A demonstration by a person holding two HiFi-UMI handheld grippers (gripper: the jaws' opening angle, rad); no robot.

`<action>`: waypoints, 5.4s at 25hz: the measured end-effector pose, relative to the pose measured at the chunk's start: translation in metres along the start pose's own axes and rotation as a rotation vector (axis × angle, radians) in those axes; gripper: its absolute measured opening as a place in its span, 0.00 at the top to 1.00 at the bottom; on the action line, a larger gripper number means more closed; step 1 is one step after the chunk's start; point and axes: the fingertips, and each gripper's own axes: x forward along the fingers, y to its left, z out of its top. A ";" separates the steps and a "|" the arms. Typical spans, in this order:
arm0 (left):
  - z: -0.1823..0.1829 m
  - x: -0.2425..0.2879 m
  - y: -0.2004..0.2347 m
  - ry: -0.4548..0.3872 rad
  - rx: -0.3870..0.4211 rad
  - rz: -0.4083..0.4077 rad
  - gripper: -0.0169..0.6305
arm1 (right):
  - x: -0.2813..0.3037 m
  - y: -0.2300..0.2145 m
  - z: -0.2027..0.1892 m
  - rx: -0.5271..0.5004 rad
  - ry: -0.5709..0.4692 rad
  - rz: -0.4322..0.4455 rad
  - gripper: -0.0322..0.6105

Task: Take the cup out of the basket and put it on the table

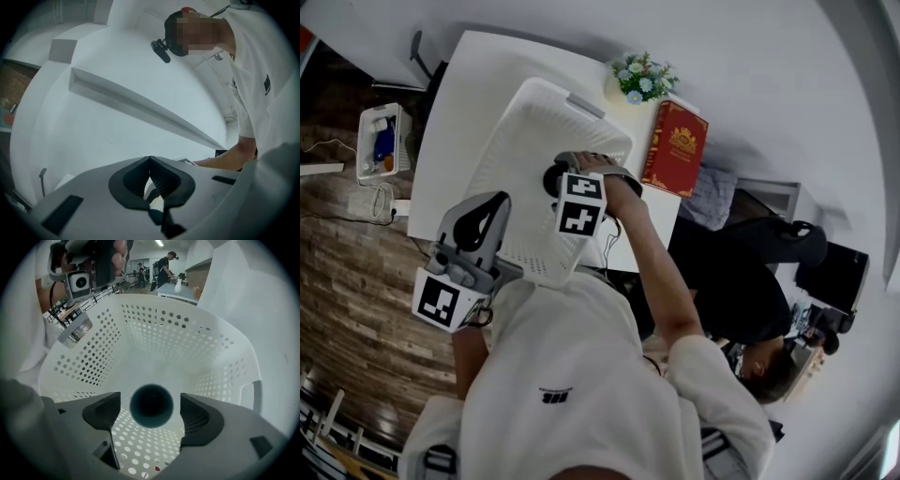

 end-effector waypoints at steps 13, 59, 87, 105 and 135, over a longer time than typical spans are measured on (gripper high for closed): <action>0.000 -0.003 0.004 -0.020 -0.017 0.011 0.96 | 0.028 0.002 -0.021 -0.074 0.284 0.074 0.34; -0.012 -0.010 0.011 0.024 -0.016 -0.007 0.96 | 0.012 -0.002 -0.014 -0.032 0.246 0.048 0.36; -0.031 0.003 -0.011 0.114 0.004 -0.107 0.96 | -0.037 0.014 -0.003 0.036 0.139 -0.003 0.37; -0.036 0.021 -0.043 0.125 0.038 -0.143 0.96 | -0.087 0.030 -0.011 0.028 0.030 -0.051 0.37; -0.034 0.037 -0.070 0.128 0.093 -0.247 0.96 | -0.159 0.045 -0.013 0.044 -0.062 -0.172 0.37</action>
